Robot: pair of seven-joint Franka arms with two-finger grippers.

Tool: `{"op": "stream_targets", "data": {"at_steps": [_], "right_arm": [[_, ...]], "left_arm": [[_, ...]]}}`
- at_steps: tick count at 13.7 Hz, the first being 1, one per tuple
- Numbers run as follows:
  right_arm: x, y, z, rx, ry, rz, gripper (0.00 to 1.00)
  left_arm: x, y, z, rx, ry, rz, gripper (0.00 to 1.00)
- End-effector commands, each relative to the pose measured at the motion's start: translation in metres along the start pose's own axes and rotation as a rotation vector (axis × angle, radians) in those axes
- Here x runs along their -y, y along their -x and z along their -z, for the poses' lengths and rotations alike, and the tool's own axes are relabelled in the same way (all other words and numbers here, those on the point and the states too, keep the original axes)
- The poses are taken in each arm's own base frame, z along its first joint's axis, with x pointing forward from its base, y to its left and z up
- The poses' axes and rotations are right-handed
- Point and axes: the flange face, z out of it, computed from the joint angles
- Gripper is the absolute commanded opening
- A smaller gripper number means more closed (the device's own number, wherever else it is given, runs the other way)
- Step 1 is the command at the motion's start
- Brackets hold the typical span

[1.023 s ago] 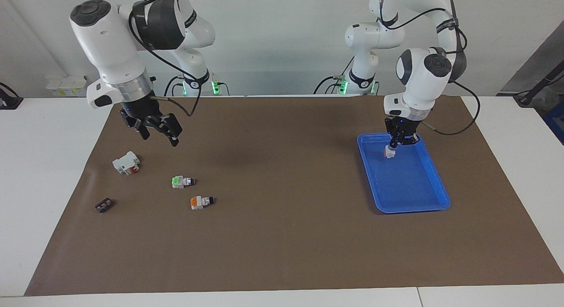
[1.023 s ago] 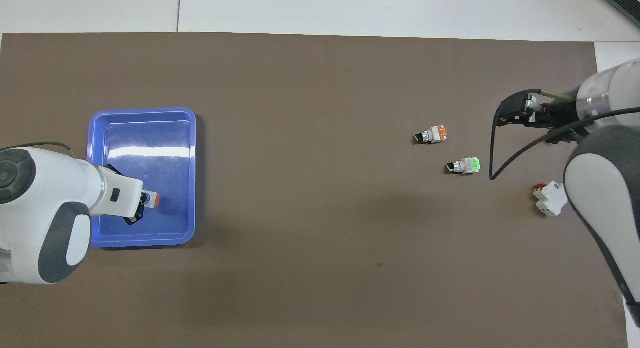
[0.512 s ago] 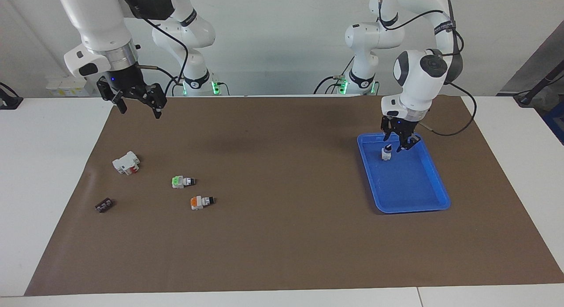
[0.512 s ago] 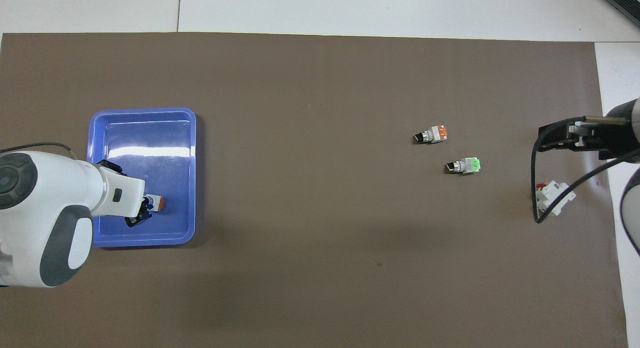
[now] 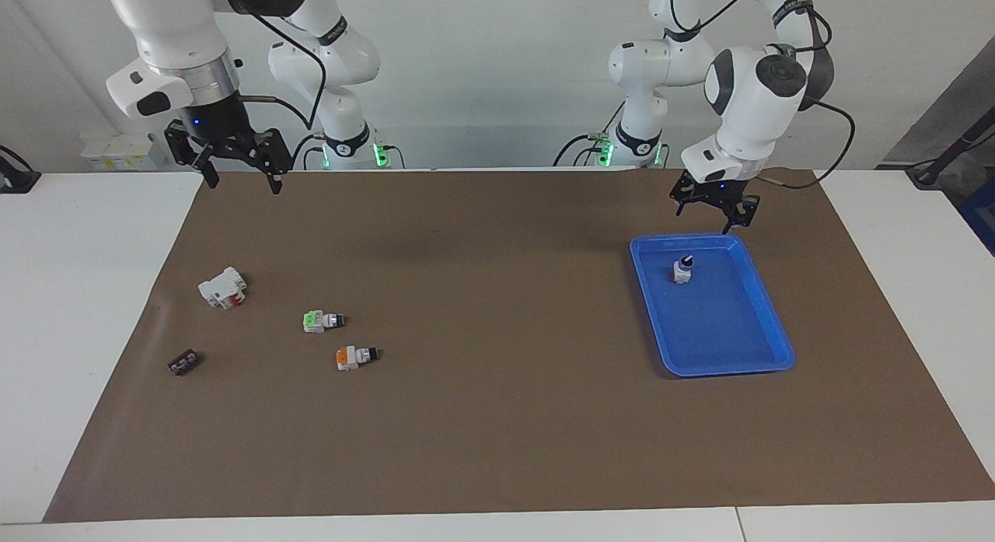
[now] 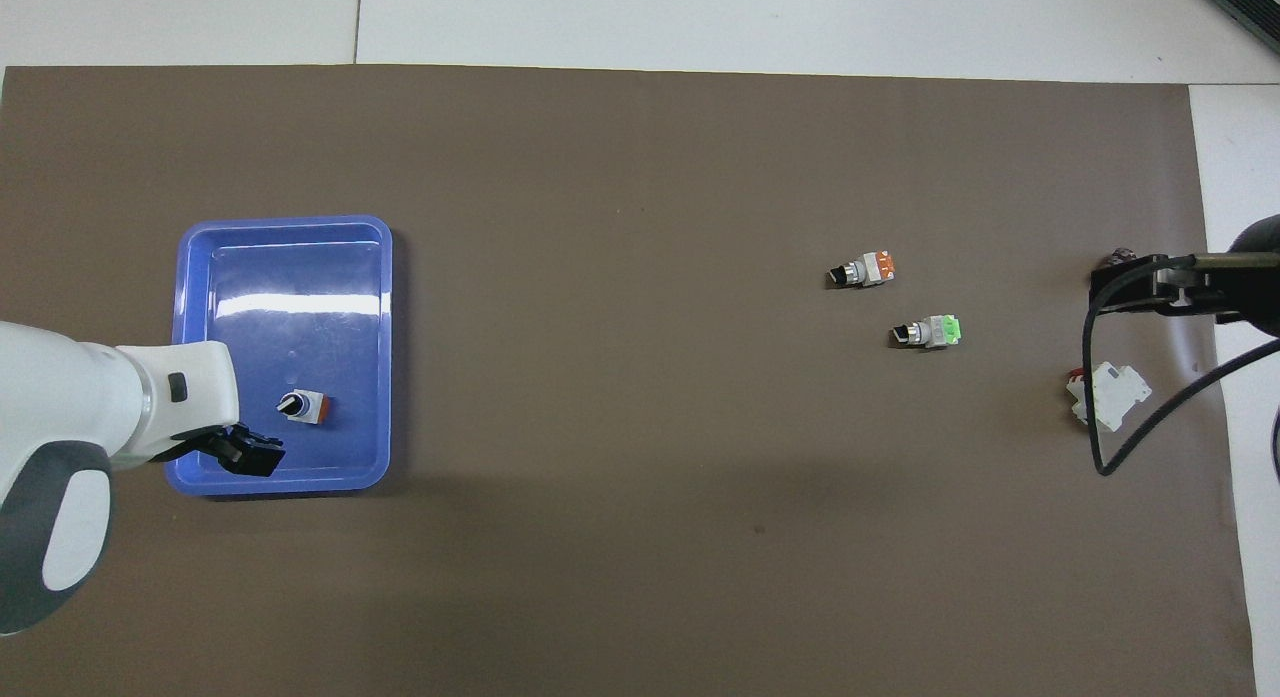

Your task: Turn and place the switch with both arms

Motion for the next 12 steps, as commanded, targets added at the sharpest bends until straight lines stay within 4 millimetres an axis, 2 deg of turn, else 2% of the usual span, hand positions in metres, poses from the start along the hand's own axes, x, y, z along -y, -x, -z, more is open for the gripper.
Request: {"op": "stream_targets", "data": {"at_steps": [1,2,4,6,7,9,12], "right_arm": [[-0.004,0.006,0.005,0.001,0.018,0.024,1.00],[-0.004,0.007,0.004,0.011,0.019,0.025,1.00],[-0.004,0.007,0.004,0.010,0.019,0.025,1.00],[-0.003,0.008,0.004,0.013,0.019,0.025,1.00],[-0.003,0.008,0.003,0.016,0.020,0.025,1.00],[-0.004,0.010,0.003,0.023,0.021,0.023,1.00],[-0.006,0.011,0.002,0.028,0.021,0.021,1.00]], "left_arm": [[0.014,-0.009,0.046,-0.031,-0.021,0.197,1.00],[0.019,-0.012,0.066,-0.045,-0.015,0.260,1.00],[0.032,-0.035,0.104,-0.033,-0.013,0.282,1.00],[0.046,-0.060,0.153,-0.022,0.026,0.298,1.00],[0.050,-0.067,0.172,-0.021,0.042,0.302,1.00],[0.055,-0.067,0.196,-0.008,0.048,0.310,1.00],[0.056,-0.059,0.208,-0.012,0.047,0.319,1.00]]}}
